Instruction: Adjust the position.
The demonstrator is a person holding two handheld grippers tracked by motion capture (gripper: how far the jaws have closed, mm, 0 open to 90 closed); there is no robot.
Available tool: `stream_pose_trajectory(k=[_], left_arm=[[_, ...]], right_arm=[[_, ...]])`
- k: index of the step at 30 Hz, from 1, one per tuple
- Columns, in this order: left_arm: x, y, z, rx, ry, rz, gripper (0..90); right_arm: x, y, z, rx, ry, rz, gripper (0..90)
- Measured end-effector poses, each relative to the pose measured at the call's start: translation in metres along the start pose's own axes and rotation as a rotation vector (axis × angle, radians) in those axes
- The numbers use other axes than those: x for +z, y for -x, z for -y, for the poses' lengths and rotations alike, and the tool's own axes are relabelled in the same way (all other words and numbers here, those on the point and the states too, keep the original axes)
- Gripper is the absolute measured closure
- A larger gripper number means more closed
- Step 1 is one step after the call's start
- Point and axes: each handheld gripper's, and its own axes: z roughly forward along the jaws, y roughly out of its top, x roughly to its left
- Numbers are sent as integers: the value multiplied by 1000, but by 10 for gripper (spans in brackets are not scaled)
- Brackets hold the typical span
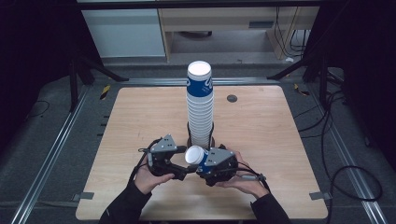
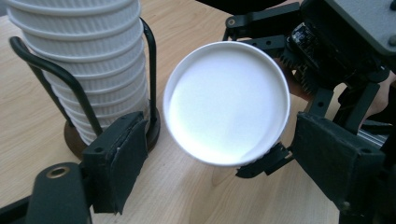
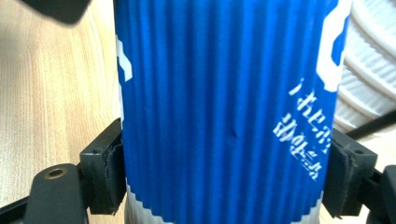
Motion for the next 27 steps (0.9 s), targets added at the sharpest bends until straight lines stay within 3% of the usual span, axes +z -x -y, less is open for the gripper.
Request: stream_pose_trajectory(k=[9,27], left_arm=[[6,-1,2,-16,-11,11,178],[7,-1,5,-36,-1,25,254]], right_arm=[[9,-7,-5,-29,3,-9,190],[11,-9,-7,-22,5,-11,180]])
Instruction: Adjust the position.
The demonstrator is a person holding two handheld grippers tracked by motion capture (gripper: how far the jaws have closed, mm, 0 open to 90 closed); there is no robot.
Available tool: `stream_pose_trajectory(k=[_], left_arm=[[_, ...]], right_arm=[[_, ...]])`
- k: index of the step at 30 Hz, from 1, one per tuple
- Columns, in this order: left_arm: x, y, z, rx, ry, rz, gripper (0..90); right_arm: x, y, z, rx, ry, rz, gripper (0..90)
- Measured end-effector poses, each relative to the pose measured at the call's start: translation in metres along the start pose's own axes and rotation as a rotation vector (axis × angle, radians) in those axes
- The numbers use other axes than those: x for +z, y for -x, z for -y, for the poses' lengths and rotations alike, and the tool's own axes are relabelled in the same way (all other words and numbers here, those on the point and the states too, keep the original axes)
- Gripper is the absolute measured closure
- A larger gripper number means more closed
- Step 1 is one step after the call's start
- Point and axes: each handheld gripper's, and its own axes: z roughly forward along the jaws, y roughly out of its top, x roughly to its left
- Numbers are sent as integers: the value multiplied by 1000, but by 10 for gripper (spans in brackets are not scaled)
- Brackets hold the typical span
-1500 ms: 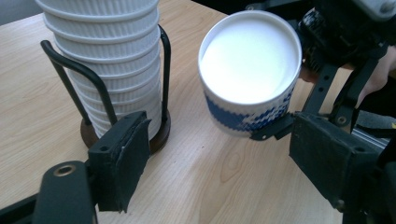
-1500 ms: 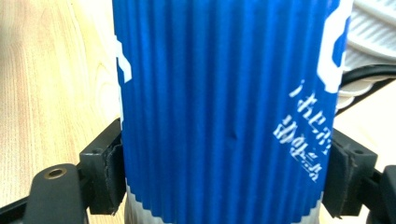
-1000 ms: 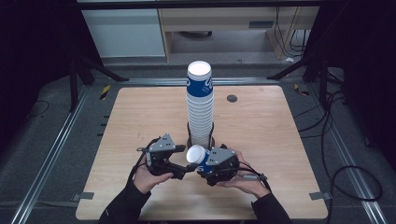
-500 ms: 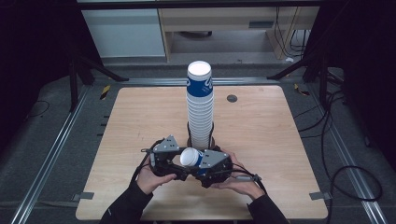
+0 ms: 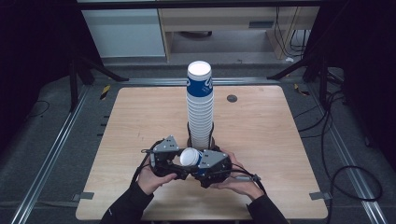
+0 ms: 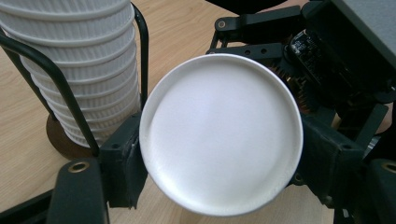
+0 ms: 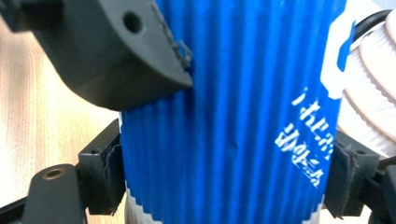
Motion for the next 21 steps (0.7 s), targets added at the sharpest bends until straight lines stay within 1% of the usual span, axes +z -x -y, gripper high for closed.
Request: stream_pose_trajectory(k=[4,7,9,11,15,16,18,21], left_arm=[[-1,0,0,-2,2,1,257],[-2,0,0,8,3,-5,259],[-3,1,-1,14,6,-17,261],[-6,0,-1,12,13,-16,261],[-10,-3,-2,14,25,-22,261],[-11,-4,-1,15,26,-29,261],[-14,-7,-1,9,36,-29,262],[-19,-11,0,13,47,-38,262]], right_arm=[[0,0,-1,7,3,-3,170],[0,1,-1,7,8,-3,150],[0,1,0,15,18,-12,103],[-1,2,0,16,23,-16,97],[-5,4,-1,17,29,1,97],[-7,4,-1,22,36,3,94],[-10,7,0,36,47,0,93],[-17,11,1,58,72,6,92]])
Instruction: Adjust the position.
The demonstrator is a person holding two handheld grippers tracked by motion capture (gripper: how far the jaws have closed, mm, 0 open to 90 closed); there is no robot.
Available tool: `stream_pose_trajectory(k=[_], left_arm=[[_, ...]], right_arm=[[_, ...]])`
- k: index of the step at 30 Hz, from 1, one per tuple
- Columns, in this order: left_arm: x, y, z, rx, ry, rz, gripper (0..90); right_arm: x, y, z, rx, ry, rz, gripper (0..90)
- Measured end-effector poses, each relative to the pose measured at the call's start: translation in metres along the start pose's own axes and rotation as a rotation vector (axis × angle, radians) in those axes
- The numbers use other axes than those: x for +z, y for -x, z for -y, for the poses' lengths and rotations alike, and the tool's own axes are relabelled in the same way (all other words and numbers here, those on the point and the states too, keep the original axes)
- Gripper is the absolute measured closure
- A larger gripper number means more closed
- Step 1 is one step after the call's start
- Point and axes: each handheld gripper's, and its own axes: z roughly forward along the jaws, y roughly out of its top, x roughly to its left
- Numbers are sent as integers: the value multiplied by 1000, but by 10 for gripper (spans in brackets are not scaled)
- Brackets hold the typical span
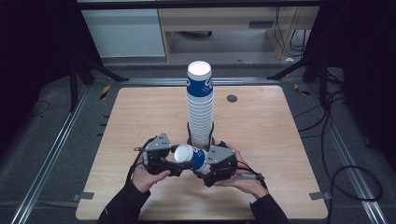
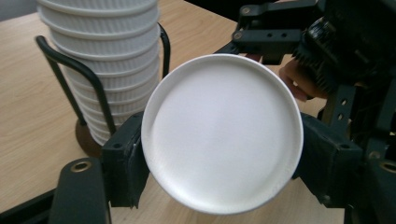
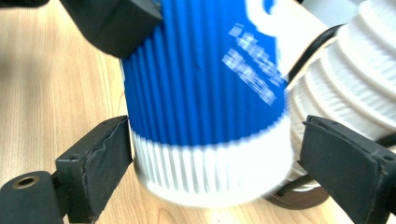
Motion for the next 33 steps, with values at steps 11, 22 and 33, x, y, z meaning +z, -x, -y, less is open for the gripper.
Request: stream_pose_trajectory(k=[11,22,33], left_arm=[[-18,-19,3,-31,89,14,261],[-15,-21,5,-24,142,88,261],[-8,-12,3,3,141,152,262]], right_arm=[[-26,22,7,149,107,-53,82],[-20,26,16,212,127,-157,74],[-15,25,18,231,150,-233,78]])
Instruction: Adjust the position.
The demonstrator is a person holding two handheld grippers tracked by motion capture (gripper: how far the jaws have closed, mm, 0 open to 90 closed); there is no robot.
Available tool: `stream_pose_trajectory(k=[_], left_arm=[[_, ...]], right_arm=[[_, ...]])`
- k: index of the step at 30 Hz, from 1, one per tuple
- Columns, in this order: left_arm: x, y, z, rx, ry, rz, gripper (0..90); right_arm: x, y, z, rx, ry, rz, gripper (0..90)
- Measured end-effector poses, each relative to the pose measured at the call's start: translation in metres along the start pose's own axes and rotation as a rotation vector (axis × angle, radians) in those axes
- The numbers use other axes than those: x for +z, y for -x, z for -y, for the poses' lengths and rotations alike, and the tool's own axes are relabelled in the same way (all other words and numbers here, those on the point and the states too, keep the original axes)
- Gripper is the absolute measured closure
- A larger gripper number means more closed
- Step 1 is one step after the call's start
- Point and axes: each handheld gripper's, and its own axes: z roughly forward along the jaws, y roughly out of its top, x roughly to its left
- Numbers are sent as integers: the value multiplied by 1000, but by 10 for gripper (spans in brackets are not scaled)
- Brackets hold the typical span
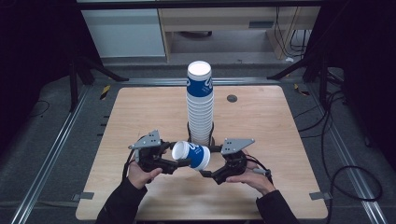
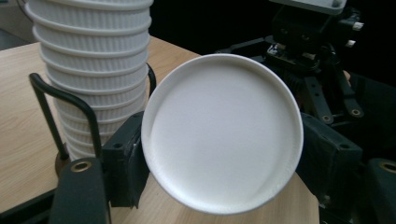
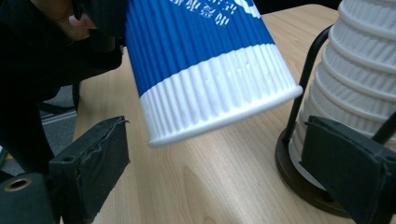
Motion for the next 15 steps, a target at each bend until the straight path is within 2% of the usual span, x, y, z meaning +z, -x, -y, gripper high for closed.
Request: stream_pose_trajectory(k=[4,8,15], left_arm=[[4,2,1,10,-13,15,262],[8,4,2,12,-24,47,262],[13,6,3,22,-51,69,262]], right_arm=[[5,0,1,-5,-22,-11,77],[9,-1,2,-8,-22,-37,78],[14,-2,3,-12,-21,-76,82]])
